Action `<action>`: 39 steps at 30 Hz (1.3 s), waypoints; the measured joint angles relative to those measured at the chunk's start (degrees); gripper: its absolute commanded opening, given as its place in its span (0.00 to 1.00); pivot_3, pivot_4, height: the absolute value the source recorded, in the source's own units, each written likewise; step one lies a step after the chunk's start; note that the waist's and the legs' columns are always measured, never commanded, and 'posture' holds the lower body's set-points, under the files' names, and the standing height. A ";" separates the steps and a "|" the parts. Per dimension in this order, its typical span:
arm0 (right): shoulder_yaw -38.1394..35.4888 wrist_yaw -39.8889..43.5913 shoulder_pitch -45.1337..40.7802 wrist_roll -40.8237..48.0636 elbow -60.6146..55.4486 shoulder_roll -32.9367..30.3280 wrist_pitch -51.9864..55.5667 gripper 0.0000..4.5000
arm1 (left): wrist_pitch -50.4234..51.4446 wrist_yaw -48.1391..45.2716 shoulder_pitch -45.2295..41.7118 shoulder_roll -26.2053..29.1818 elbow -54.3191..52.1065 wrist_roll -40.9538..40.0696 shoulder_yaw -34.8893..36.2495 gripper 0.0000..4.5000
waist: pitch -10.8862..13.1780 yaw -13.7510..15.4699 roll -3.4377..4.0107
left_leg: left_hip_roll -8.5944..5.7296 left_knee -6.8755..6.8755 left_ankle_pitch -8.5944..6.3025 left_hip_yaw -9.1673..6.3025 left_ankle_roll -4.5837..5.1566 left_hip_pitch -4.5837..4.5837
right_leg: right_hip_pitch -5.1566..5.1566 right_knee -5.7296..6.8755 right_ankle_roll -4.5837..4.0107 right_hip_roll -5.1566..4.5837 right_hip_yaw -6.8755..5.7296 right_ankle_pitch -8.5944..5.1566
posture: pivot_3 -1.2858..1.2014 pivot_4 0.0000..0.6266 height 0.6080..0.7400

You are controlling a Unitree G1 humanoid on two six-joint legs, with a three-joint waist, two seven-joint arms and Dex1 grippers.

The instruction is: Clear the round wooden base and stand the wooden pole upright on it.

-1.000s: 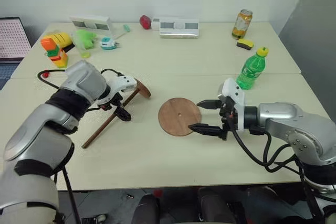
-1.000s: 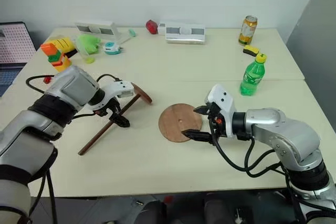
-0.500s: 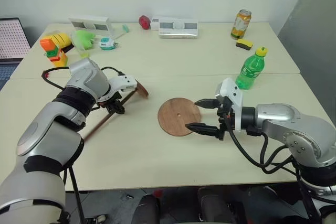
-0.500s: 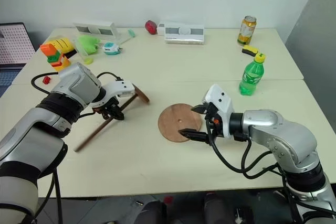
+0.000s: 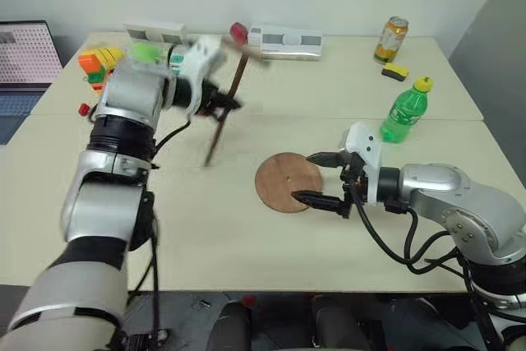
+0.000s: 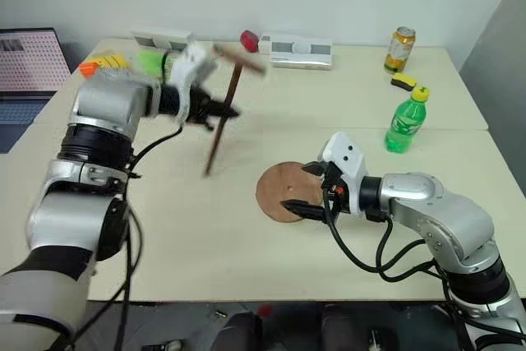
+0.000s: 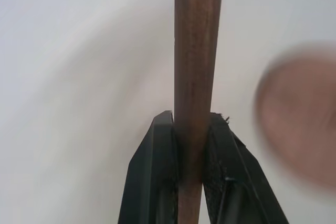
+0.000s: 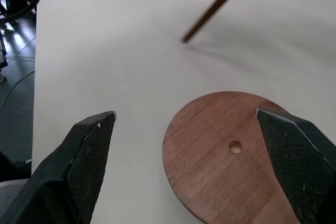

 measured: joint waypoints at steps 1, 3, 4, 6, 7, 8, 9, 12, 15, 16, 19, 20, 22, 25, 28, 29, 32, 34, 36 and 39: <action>-0.01 0.13 0.02 -0.09 0.00 -0.17 -0.05 1.00 | -1.73 1.80 1.51 -1.58 -3.28 -1.69 2.33 0.06 | -0.02 0.00 0.02 | -0.07 -0.02 0.00 0.03 0.00 0.03 | 0.01 -0.03 0.01 -0.08 0.02 0.00 | 0.52 0.24 1.00; -0.38 0.36 0.63 -0.28 0.02 -1.18 -0.40 1.00 | -3.75 4.43 5.59 -5.22 -9.55 -5.82 5.81 0.06 | -0.03 -0.15 0.04 | -0.13 -0.01 0.00 0.14 0.00 0.08 | 0.00 0.01 0.03 -0.15 0.11 0.00 | 0.52 0.24 1.00; -0.74 0.45 1.11 -0.28 0.02 -1.55 -0.53 1.00 | -3.40 4.17 7.58 -6.44 -12.01 -7.90 6.10 0.06 | -0.03 -0.15 0.04 | -0.37 0.00 0.00 0.12 0.00 0.09 | 0.01 0.06 0.03 -0.14 0.09 0.00 | 0.52 0.24 1.00; -1.03 0.66 2.30 -0.30 0.00 -2.34 -0.75 1.00 | -2.16 2.49 11.33 -8.77 -16.20 -12.87 6.29 0.06 | -0.03 -0.09 0.03 | -0.57 0.03 0.01 0.01 0.02 0.08 | 0.00 0.12 0.03 -0.15 0.07 0.00 | 0.52 0.24 1.00; -1.03 0.79 2.91 -0.30 -0.05 -2.63 -0.79 1.00 | -1.78 1.96 12.17 -9.48 -17.11 -14.67 6.30 0.06 | -0.03 -0.04 0.03 | -0.58 0.05 0.01 -0.01 0.03 0.06 | 0.01 0.13 0.03 -0.15 0.05 0.00 | 0.52 0.24 1.00; -1.03 0.95 3.52 -0.29 -0.11 -3.02 -0.80 1.00 | -1.80 1.56 13.00 -10.18 -18.20 -16.45 6.50 0.06 | -0.03 -0.03 0.03 | -0.61 0.06 0.01 -0.01 0.03 0.07 | 0.01 0.14 0.03 -0.16 0.07 0.00 | 0.52 0.24 1.00; -1.08 1.06 4.16 -0.28 -0.28 -3.68 -0.80 1.00 | -2.56 1.18 13.98 -10.86 -19.51 -18.05 6.77 0.06 | -0.03 -0.04 0.03 | -0.63 0.06 0.01 0.02 0.03 0.08 | 0.03 0.13 0.04 -0.17 0.11 0.00 | 0.52 0.24 1.00; -2.47 1.18 5.83 -0.25 -0.93 -5.21 -0.80 1.00 | -5.80 -1.51 17.65 -12.09 -23.15 -22.04 6.79 0.06 | -0.03 -0.05 0.03 | -0.63 0.05 0.00 0.05 0.04 0.11 | 0.05 0.12 0.04 -0.17 0.12 0.00 | 0.52 0.24 1.00; -4.24 1.00 6.55 -0.14 -1.63 -6.12 -0.79 1.00 | -8.38 -3.69 20.93 -10.92 -23.28 -22.01 3.99 0.06 | -0.04 -0.05 0.02 | -0.64 0.05 0.00 0.01 0.06 0.15 | 0.11 0.12 0.04 -0.16 0.10 0.00 | 0.52 0.24 1.00; -4.53 0.92 6.77 -0.10 -1.73 -6.14 -0.79 1.00 | -9.05 -3.89 21.75 -10.63 -23.20 -21.26 2.86 0.06 | -0.04 -0.02 0.02 | -0.65 0.05 -0.01 0.01 0.07 0.15 | 0.11 0.12 0.04 -0.16 0.10 0.00 | 0.52 0.24 1.00; -4.80 0.43 7.84 0.30 -2.56 -6.14 -0.64 1.00 | -13.33 -5.33 23.95 -9.80 -23.13 -18.91 -0.52 0.06 | -0.04 0.03 0.02 | -0.67 0.05 -0.01 0.01 0.07 0.12 | 0.12 0.09 0.04 -0.16 0.11 -0.01 | 0.52 0.24 1.00; -4.83 0.21 8.19 0.33 -2.95 -6.14 -0.56 1.00 | -14.98 -5.80 24.65 -9.68 -23.12 -18.35 -1.40 0.06 | -0.04 0.04 0.02 | -0.67 0.05 -0.01 0.01 0.07 0.13 | 0.12 0.08 0.04 -0.17 0.10 -0.01 | 0.52 0.24 1.00; -4.99 -0.10 8.82 0.40 -3.70 -6.15 -0.50 1.00 | -17.81 -5.94 25.83 -9.88 -22.78 -17.23 -2.88 0.06 | -0.04 0.05 0.02 | -0.67 0.04 -0.01 0.01 0.07 0.13 | 0.13 0.07 0.04 -0.17 0.10 -0.01 | 0.52 0.24 1.00; -5.30 -0.48 9.83 0.50 -4.00 -6.23 -0.18 1.00 | -21.30 -5.86 26.92 -10.17 -22.24 -16.48 -3.86 0.06 | -0.04 0.05 0.02 | -0.67 0.05 -0.02 0.00 0.09 0.13 | 0.13 0.08 0.04 -0.16 0.10 -0.01 | 0.52 0.24 1.00; -5.32 -0.91 9.87 0.90 -4.14 -6.29 0.14 1.00 | -24.26 -5.97 26.91 -10.10 -21.02 -15.85 -4.57 0.06 | -0.05 0.04 0.01 | -0.67 0.06 -0.08 0.00 0.21 0.19 | 0.19 0.09 0.04 -0.16 0.10 -0.01 | 0.52 0.24 1.00; -5.32 -1.03 9.88 0.94 -4.16 -6.36 0.18 1.00 | -24.82 -5.97 26.91 -9.99 -20.79 -15.78 -4.59 0.06 | -0.05 0.04 0.01 | -0.67 0.05 -0.08 0.00 0.21 0.19 | 0.19 0.10 0.04 -0.16 0.10 -0.01 | 0.52 0.24 1.00; -5.33 -1.11 9.95 1.07 -4.19 -6.51 0.21 1.00 | -25.90 -5.91 26.87 -9.63 -20.14 -15.78 -4.56 0.06 | -0.06 0.03 0.01 | -0.67 0.06 -0.08 -0.01 0.22 0.20 | 0.20 0.09 0.05 -0.16 0.09 -0.01 | 0.52 0.24 1.00; -5.33 -1.15 9.95 1.34 -4.19 -6.57 0.21 1.00 | -26.10 -5.96 26.84 -9.24 -19.99 -15.80 -4.55 0.06 | -0.06 0.02 0.01 | -0.67 0.06 -0.08 -0.01 0.22 0.21 | 0.21 0.09 0.05 -0.16 0.09 -0.01 | 0.52 0.24 1.00; -5.33 -1.16 9.95 1.53 -4.20 -6.66 0.22 1.00 | -26.09 -6.01 26.82 -8.54 -19.96 -15.84 -4.53 0.06 | -0.07 -0.01 0.01 | -0.67 0.05 -0.08 -0.01 0.22 0.24 | 0.23 0.09 0.05 -0.16 0.10 -0.01 | 0.52 0.24 1.00; -5.33 -1.20 9.95 1.60 -4.21 -6.82 0.22 1.00 | -25.82 -6.03 26.88 -8.17 -20.03 -16.02 -4.54 0.06 | -0.07 0.01 0.01 | -0.67 0.05 -0.09 -0.02 0.22 0.24 | 0.25 0.08 0.05 -0.16 0.08 -0.01 | 0.52 0.24 1.00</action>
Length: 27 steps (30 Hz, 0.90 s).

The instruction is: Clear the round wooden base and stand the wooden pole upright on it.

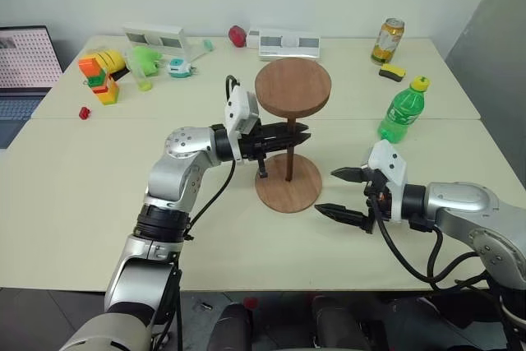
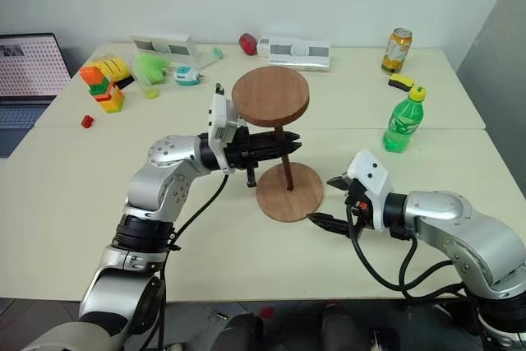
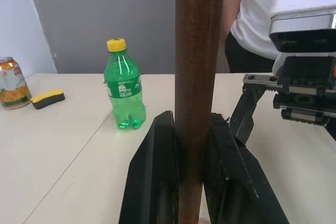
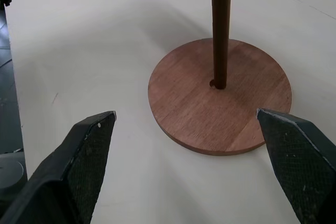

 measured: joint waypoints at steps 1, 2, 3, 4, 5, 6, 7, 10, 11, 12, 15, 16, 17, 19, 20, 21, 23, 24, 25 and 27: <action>0.00 -0.02 0.00 0.00 0.00 -0.04 0.00 1.00 | 0.03 -0.02 0.18 0.11 -0.23 -0.11 -0.02 0.06 | 0.00 -0.01 0.00 | 0.00 0.00 0.00 0.00 0.00 0.01 | 0.00 0.00 0.00 0.00 0.01 0.00 | 0.52 0.24 1.00; 0.00 -0.04 0.00 0.00 0.00 -0.11 0.00 1.00 | 0.06 -0.04 0.35 0.26 -0.43 -0.25 -0.01 0.06 | 0.00 -0.02 0.00 | 0.00 0.00 0.00 0.00 0.00 0.01 | 0.00 0.00 0.00 0.00 0.00 0.00 | 0.52 0.24 1.00; 0.00 -0.04 0.00 0.00 0.00 -0.19 0.00 1.00 | 0.28 0.02 0.53 0.43 -0.63 -0.54 0.01 0.06 | 0.00 -0.02 0.00 | 0.00 -0.01 0.00 0.00 0.00 0.02 | 0.00 0.01 0.00 0.00 0.00 0.00 | 0.52 0.24 1.00; 0.00 -0.04 0.00 0.00 0.00 -0.30 0.00 1.00 | 0.57 0.15 0.78 0.51 -0.89 -0.85 0.09 0.06 | -0.01 -0.02 0.01 | 0.00 -0.01 0.00 -0.01 0.00 0.03 | 0.00 0.01 0.00 0.00 0.00 0.00 | 0.52 0.24 1.00; 0.00 -0.04 0.02 0.00 0.00 -0.38 0.00 1.00 | 0.94 0.21 0.96 0.55 -1.11 -0.98 0.06 0.06 | -0.01 -0.01 0.00 | 0.01 0.00 0.00 -0.01 0.00 0.02 | 0.01 0.01 0.00 0.00 0.00 0.00 | 0.52 0.24 1.00; 0.01 -0.05 0.02 0.00 -0.01 -0.38 0.00 1.00 | 1.30 0.39 1.28 0.59 -1.09 -0.97 0.01 0.06 | -0.01 -0.02 0.00 | 0.00 0.00 0.00 -0.01 0.00 0.02 | 0.01 0.01 0.00 0.00 0.01 0.00 | 0.52 0.24 1.00; 0.02 -0.11 0.07 -0.01 -0.01 -0.39 0.00 1.00 | 1.24 0.39 1.81 0.59 -1.44 -1.06 -0.02 0.06 | -0.01 -0.03 0.00 | 0.00 0.00 0.00 0.00 0.00 0.02 | 0.02 0.00 0.00 0.00 0.01 0.00 | 0.52 0.24 1.00; 0.04 -0.18 0.06 -0.01 -0.01 -0.38 0.00 1.00 | 1.72 0.44 2.05 0.61 -1.89 -1.29 -0.01 0.06 | -0.01 0.02 0.00 | 0.00 -0.01 0.00 -0.03 0.00 0.01 | 0.02 -0.02 0.00 0.00 -0.03 0.00 | 0.52 0.24 1.00; 0.04 -0.19 0.06 -0.01 -0.01 -0.38 0.00 1.00 | 2.04 0.49 2.06 0.61 -2.13 -1.40 0.00 0.06 | -0.01 0.02 0.00 | 0.00 -0.01 0.00 -0.02 0.00 0.01 | 0.02 -0.03 0.00 0.00 -0.02 0.00 | 0.52 0.24 1.00; 0.04 -0.20 0.06 0.00 -0.01 -0.38 0.00 1.00 | 2.48 0.64 2.07 0.61 -2.44 -1.41 -0.02 0.06 | -0.01 0.02 0.00 | 0.00 -0.02 0.00 -0.02 0.00 0.01 | 0.02 -0.03 0.01 0.00 -0.02 0.00 | 0.52 0.24 1.00; 0.04 -0.37 0.07 -0.01 -0.01 -0.38 0.00 1.00 | 2.42 1.22 2.18 0.70 -2.35 -0.97 -0.30 0.06 | -0.01 0.01 0.00 | 0.00 -0.02 0.00 -0.02 0.00 0.02 | 0.02 -0.03 0.01 0.00 -0.02 0.00 | 0.52 0.24 1.00; 0.08 -0.60 0.07 -0.02 -0.01 -0.38 0.00 1.00 | 2.13 1.44 2.18 0.71 -2.03 -0.75 -0.54 0.06 | -0.02 0.01 0.00 | 0.00 -0.02 0.00 -0.03 0.00 0.03 | 0.04 -0.03 0.01 0.00 -0.03 0.00 | 0.52 0.24 1.00; 0.13 -0.74 0.08 -0.05 -0.01 -0.38 0.00 1.00 | 1.82 1.58 2.12 0.67 -1.57 -0.73 -0.64 0.06 | -0.04 0.01 0.00 | 0.00 -0.02 0.00 -0.03 0.00 0.04 | 0.06 -0.03 0.01 0.00 -0.03 0.00 | 0.52 0.24 1.00; 0.37 -1.04 0.08 -0.23 -0.02 -0.41 0.00 1.00 | 1.62 2.54 2.08 0.29 -0.14 -0.73 -0.71 0.06 | -0.05 0.01 0.00 | 0.00 -0.03 -0.02 -0.04 0.03 0.22 | 0.25 -0.07 0.01 0.00 -0.03 -0.01 | 0.52 0.24 1.00; 0.65 -1.11 0.08 -0.28 -0.02 -0.44 0.00 1.00 | 1.58 2.86 2.07 -0.03 0.44 -0.75 -0.68 0.06 | -0.05 0.01 0.00 | 0.00 -0.06 -0.03 -0.05 0.05 0.35 | 0.37 -0.09 0.01 0.00 -0.04 -0.01 | 0.52 0.24 1.00; 0.79 -1.13 0.08 -0.31 -0.02 -0.44 -0.01 1.00 | 1.48 3.00 2.07 -0.15 0.81 -0.74 -0.76 0.06 | -0.05 0.02 0.00 | 0.00 -0.08 -0.04 -0.05 0.06 0.45 | 0.48 -0.11 0.02 0.00 -0.04 -0.01 | 0.52 0.24 1.00; 1.10 -1.17 0.08 -0.44 -0.14 -0.44 0.00 1.00 | 1.21 3.15 2.19 -0.18 1.26 -0.74 -0.91 0.06 | -0.06 0.02 0.00 | 0.00 -0.19 -0.05 -0.04 0.08 0.85 | 0.84 -0.20 0.07 0.00 -0.01 -0.04 | 0.52 0.24 1.00; 1.11 -1.18 0.07 -0.57 -0.34 -0.45 0.00 1.00 | 1.10 3.14 2.32 -0.17 1.29 -0.74 -0.96 0.06 | -0.06 0.02 0.01 | 0.00 -0.19 -0.05 -0.04 0.08 0.88 | 0.86 -0.20 0.08 0.00 -0.01 -0.05 | 0.52 0.24 1.00; 1.12 -1.19 0.07 -0.78 -0.58 -0.52 0.00 1.00 | 0.80 3.15 2.56 -0.17 1.27 -0.74 -0.96 0.06 | -0.11 0.02 0.01 | 0.00 -0.19 -0.05 -0.04 0.08 0.89 | 0.88 -0.20 0.08 0.00 0.00 -0.05 | 0.52 0.24 1.00; 1.12 -1.20 0.07 -0.84 -0.90 -0.82 0.00 1.00 | 0.26 3.15 3.09 -0.13 1.15 -0.75 -0.96 0.06 | -0.28 0.02 0.01 | 0.00 -0.20 -0.05 -0.04 0.08 0.90 | 0.88 -0.21 0.09 0.00 0.00 -0.06 | 0.52 0.24 1.00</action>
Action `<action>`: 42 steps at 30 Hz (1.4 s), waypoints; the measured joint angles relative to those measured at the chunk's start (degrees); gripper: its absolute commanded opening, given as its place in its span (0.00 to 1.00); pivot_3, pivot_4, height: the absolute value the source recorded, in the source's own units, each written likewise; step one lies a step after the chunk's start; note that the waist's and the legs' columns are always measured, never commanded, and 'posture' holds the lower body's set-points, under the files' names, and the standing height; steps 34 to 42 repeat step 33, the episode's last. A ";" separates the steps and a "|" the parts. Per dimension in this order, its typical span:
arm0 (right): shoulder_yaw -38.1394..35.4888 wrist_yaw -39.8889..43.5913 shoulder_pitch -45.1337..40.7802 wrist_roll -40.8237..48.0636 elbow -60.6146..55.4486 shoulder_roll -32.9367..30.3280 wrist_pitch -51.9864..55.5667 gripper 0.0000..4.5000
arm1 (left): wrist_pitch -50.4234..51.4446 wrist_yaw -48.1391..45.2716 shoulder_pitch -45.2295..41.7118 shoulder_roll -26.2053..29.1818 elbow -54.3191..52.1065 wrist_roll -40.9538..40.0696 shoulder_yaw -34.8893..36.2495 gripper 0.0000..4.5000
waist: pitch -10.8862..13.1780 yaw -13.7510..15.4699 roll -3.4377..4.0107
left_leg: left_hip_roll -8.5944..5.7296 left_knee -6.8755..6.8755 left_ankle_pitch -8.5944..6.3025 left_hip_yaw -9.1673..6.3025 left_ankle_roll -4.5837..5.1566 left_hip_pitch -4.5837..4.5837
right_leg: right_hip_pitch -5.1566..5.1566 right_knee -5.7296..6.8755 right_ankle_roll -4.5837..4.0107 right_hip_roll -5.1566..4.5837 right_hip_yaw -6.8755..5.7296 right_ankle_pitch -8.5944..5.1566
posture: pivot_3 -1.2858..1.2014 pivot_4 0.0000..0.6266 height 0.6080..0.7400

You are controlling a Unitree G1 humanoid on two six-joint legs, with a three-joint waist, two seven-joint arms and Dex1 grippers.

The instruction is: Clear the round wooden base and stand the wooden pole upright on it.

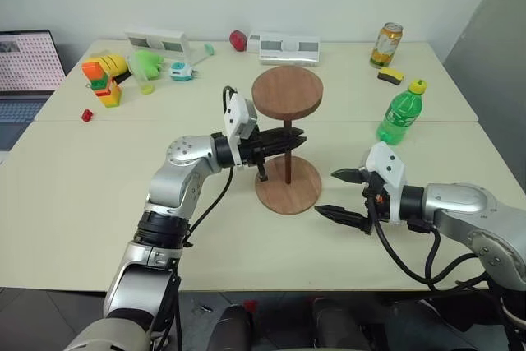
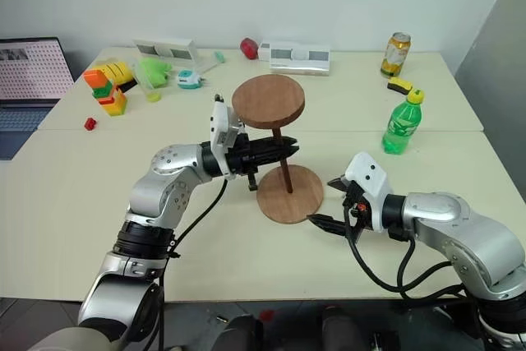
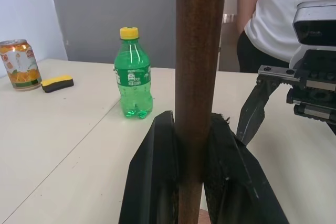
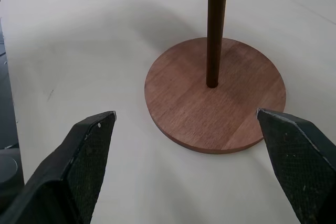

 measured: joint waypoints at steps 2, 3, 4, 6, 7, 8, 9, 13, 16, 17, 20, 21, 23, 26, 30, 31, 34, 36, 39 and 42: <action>0.00 0.00 0.00 -0.01 -0.34 -0.06 0.00 1.00 | -0.08 0.00 0.16 0.17 -0.09 0.00 0.00 0.06 | -0.12 -0.01 0.00 | 0.00 -0.02 0.00 0.00 0.00 0.02 | 0.00 -0.01 0.00 0.00 0.00 0.00 | 0.52 0.24 1.00; 0.00 0.00 0.00 -0.01 -0.44 -0.06 0.00 1.00 | -0.07 0.01 0.14 0.21 -0.09 0.00 0.00 0.06 | -0.12 -0.02 0.00 | 0.00 -0.02 0.00 0.00 0.00 0.02 | 0.00 0.00 0.00 0.00 0.01 0.00 | 0.52 0.24 1.00; 0.00 0.00 0.00 -0.01 -0.51 -0.06 0.00 1.00 | -0.07 0.01 0.14 0.23 -0.09 0.00 0.00 0.13 | -0.13 -0.03 -0.01 | 0.00 -0.02 0.00 0.00 0.00 0.02 | 0.00 0.00 0.00 0.00 0.02 0.00 | 0.52 0.24 1.00; 0.02 0.00 -0.11 -0.09 -0.50 -0.05 -0.01 1.00 | 0.81 -0.39 -0.40 1.30 0.07 0.30 -0.48 0.24 | -0.13 -0.06 0.00 | 0.00 -0.02 0.00 0.01 0.00 0.03 | 0.00 0.00 0.00 0.01 0.02 0.00 | 0.52 0.24 1.00; 0.03 -0.01 -0.25 -0.18 -0.51 -0.05 -0.04 1.00 | 2.40 -0.67 -0.21 2.59 1.15 1.28 -1.52 0.29 | -0.17 -0.11 0.07 | -0.01 -0.06 0.00 0.04 0.00 0.05 | -0.01 0.00 0.00 0.02 0.07 0.00 | 0.52 0.24 1.00; 0.03 -0.02 -0.29 -0.52 -0.46 -0.03 -0.08 1.00 | 3.95 -0.79 0.80 2.98 2.84 1.82 -1.96 0.33 | -0.13 -0.16 0.06 | -0.02 -0.07 0.00 0.06 0.01 -0.01 | -0.09 0.02 0.01 0.02 0.09 0.00 | 0.52 0.24 1.00; 0.03 -0.02 -0.30 -0.64 -0.36 -0.03 -0.08 1.00 | 4.85 -0.90 1.52 3.07 3.85 1.92 -2.20 0.37 | -0.08 -0.15 -0.01 | -0.02 -0.06 0.00 0.02 0.01 -0.13 | -0.21 0.04 0.01 0.03 0.06 0.00 | 0.52 0.24 1.00; 0.60 0.00 -1.13 -1.10 0.00 0.11 -0.15 1.00 | 5.75 -1.92 0.82 3.59 4.98 1.94 -2.53 0.57 | -0.01 0.09 -0.13 | -0.01 -0.03 0.01 -0.07 -0.01 -0.38 | -0.31 -0.09 0.01 -0.01 -0.08 0.00 | 0.52 0.24 1.00; 0.72 0.04 -1.34 -1.14 0.12 0.21 -0.21 1.00 | 4.76 -3.43 -0.09 5.84 4.60 1.92 -1.88 0.71 | -0.01 0.17 -0.13 | -0.01 -0.05 0.01 -0.08 -0.02 -0.40 | -0.30 -0.14 0.01 -0.02 -0.10 0.00 | 0.52 0.24 1.00; 0.74 0.09 -1.34 -1.15 0.42 0.22 -0.26 1.00 | 4.60 -4.61 -0.07 7.64 4.22 1.91 -1.57 0.76 | -0.01 0.14 -0.13 | -0.01 -0.06 0.01 -0.09 -0.02 -0.40 | -0.31 -0.14 0.00 -0.01 -0.11 0.00 | 0.52 0.24 1.00; 0.74 0.21 -1.33 -1.16 1.35 0.22 -0.47 1.00 | 4.61 -6.99 0.13 11.34 2.68 1.83 -0.97 0.89 | 0.00 0.02 -0.12 | 0.00 -0.07 0.00 -0.10 -0.01 -0.39 | -0.31 -0.14 0.00 -0.01 -0.11 0.00 | 0.52 0.24 1.00; 0.74 0.25 -1.33 -1.16 1.46 0.22 -0.60 1.00 | 4.65 -7.62 0.20 12.24 2.34 1.77 -0.88 0.94 | 0.00 0.02 -0.11 | 0.00 -0.07 0.00 -0.10 -0.01 -0.39 | -0.30 -0.14 0.01 -0.01 -0.11 -0.01 | 0.52 0.24 1.00; 0.56 1.33 -0.95 -1.11 1.69 -0.17 -1.37 1.00 | 4.84 -10.07 1.93 16.91 0.10 1.75 -0.53 0.99 | 0.01 -0.16 -0.11 | 0.02 -0.10 0.00 -0.08 0.00 -0.39 | -0.31 -0.17 0.00 0.01 -0.09 0.00 | 0.52 0.24 1.00; -0.30 2.97 -0.06 -1.10 3.13 -0.94 -2.57 1.00 | 5.37 -12.26 3.91 21.97 -1.60 1.32 1.22 0.99 | 0.08 -0.12 -0.12 | 0.02 -0.12 0.00 -0.09 0.00 -0.39 | -0.33 -0.17 0.00 0.00 -0.12 -0.01 | 0.52 0.24 1.00; -4.20 6.99 0.57 -1.22 5.44 -2.99 -7.66 1.00 | 6.51 -15.05 6.12 28.75 -5.05 -0.21 5.51 0.99 | 0.12 0.02 -0.10 | 0.00 -0.12 -0.01 -0.10 0.01 -0.39 | -0.27 -0.22 0.01 -0.02 -0.14 -0.01 | 0.52 0.24 1.00; -5.57 9.01 1.10 -1.14 5.95 -3.33 -9.97 1.00 | 8.65 -15.40 7.34 30.30 -7.24 -2.00 7.04 0.99 | 0.14 0.03 -0.11 | 0.01 -0.12 -0.01 -0.11 0.01 -0.43 | -0.26 -0.29 0.01 -0.03 -0.16 -0.01 | 0.52 0.24 1.00; -6.99 10.54 1.70 -1.16 6.60 -4.21 -11.60 1.00 | 10.36 -15.45 8.07 31.33 -9.02 -3.51 8.50 0.99 | 0.15 0.19 -0.11 | 0.00 -0.12 -0.02 -0.12 0.03 -0.44 | -0.25 -0.32 0.01 -0.04 -0.19 -0.01 | 0.52 0.24 1.00; -6.99 10.54 1.70 -1.16 6.60 -4.21 -11.60 1.00 | 10.36 -15.45 8.07 31.33 -9.02 -3.51 8.50 0.99 | 0.15 0.19 -0.11 | 0.00 -0.12 -0.02 -0.12 0.03 -0.44 | -0.25 -0.32 0.01 -0.04 -0.19 -0.01 | 0.52 0.24 1.00; -6.99 10.54 1.70 -1.16 6.60 -4.21 -11.60 1.00 | 10.36 -15.45 8.07 31.33 -9.02 -3.51 8.50 0.99 | 0.15 0.19 -0.11 | 0.00 -0.12 -0.02 -0.12 0.03 -0.44 | -0.25 -0.32 0.01 -0.04 -0.19 -0.01 | 0.52 0.24 1.00; -6.99 10.54 1.70 -1.16 6.60 -4.21 -11.60 1.00 | 10.36 -15.45 8.07 31.33 -9.02 -3.51 8.50 0.99 | 0.15 0.19 -0.11 | 0.00 -0.12 -0.02 -0.12 0.03 -0.44 | -0.25 -0.32 0.01 -0.04 -0.19 -0.01 | 0.52 0.24 1.00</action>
